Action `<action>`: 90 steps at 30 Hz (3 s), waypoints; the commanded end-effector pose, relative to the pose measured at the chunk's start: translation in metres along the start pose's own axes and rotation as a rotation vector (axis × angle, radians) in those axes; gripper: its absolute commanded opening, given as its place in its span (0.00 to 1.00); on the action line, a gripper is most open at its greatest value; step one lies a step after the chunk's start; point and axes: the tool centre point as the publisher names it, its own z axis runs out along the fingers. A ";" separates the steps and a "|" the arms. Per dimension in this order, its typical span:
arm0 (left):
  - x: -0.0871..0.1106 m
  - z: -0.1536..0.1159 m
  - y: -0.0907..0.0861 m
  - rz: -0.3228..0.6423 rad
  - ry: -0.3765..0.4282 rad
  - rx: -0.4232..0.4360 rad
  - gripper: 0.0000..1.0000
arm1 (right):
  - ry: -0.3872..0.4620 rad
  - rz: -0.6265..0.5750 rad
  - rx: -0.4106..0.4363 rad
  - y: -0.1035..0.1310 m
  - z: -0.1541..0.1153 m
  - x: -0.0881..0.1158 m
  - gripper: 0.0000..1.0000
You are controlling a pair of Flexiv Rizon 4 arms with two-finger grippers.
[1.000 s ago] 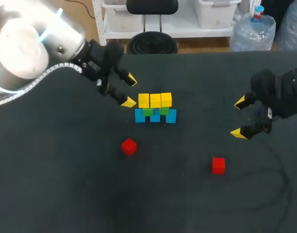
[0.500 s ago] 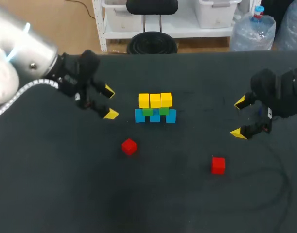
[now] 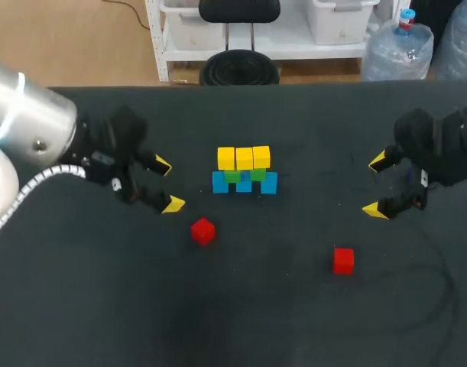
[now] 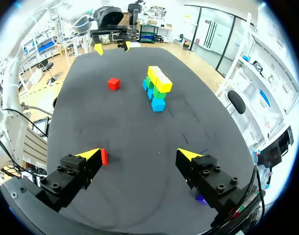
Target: Place the blue cubes, place green cubes on the blue cubes, place the yellow cubes on the green cubes, then place the red cubes on the yellow cubes, and place purple cube on the red cubes.
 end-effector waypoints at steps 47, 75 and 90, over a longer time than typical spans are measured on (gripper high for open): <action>-0.004 0.005 -0.019 0.029 -0.061 -0.016 1.00 | 0.042 -0.100 -0.154 0.067 0.012 0.024 1.00; -0.004 0.005 -0.019 0.029 -0.061 -0.016 1.00 | 0.140 -0.096 -0.250 0.090 0.062 0.050 1.00; -0.004 0.005 -0.019 0.029 -0.061 -0.016 1.00 | 0.153 -0.096 -0.266 0.084 0.077 0.051 1.00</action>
